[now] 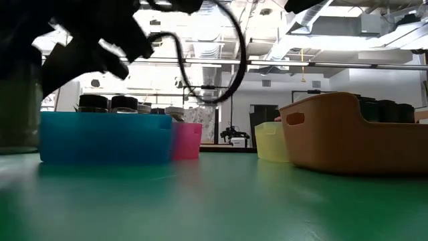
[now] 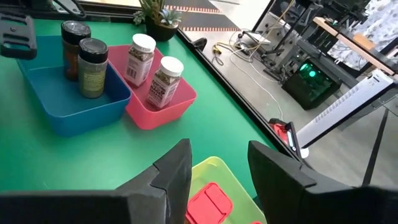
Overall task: Sort spices by type
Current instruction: Put the black seasoning bottle into the blue bin
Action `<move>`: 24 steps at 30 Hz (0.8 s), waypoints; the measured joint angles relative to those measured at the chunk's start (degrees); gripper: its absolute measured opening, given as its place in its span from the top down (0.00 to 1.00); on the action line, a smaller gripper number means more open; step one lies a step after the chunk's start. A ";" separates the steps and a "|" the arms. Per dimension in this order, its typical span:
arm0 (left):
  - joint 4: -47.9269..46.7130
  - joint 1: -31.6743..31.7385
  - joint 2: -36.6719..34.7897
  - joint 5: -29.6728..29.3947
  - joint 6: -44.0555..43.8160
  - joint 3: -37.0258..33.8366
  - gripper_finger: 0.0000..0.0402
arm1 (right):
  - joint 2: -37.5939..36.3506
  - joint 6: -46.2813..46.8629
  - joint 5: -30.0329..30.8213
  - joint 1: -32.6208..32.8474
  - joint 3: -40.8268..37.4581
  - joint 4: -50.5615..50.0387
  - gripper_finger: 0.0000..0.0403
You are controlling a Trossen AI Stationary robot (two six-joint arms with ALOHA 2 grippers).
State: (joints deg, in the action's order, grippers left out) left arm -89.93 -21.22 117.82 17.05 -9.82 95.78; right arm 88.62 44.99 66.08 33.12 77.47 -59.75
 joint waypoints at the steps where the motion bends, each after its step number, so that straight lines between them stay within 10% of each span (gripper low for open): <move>1: -0.11 0.06 -0.30 -0.13 -0.27 0.63 0.54 | 0.00 0.05 0.00 0.02 0.00 0.00 0.54; 24: -0.10 9.09 -9.93 -5.86 -1.79 5.84 0.54 | -0.04 0.61 0.00 0.24 0.00 -0.20 0.54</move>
State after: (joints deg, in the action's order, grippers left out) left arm -90.02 -12.13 107.89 11.19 -11.61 101.62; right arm 88.58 45.60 66.08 33.36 77.47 -59.94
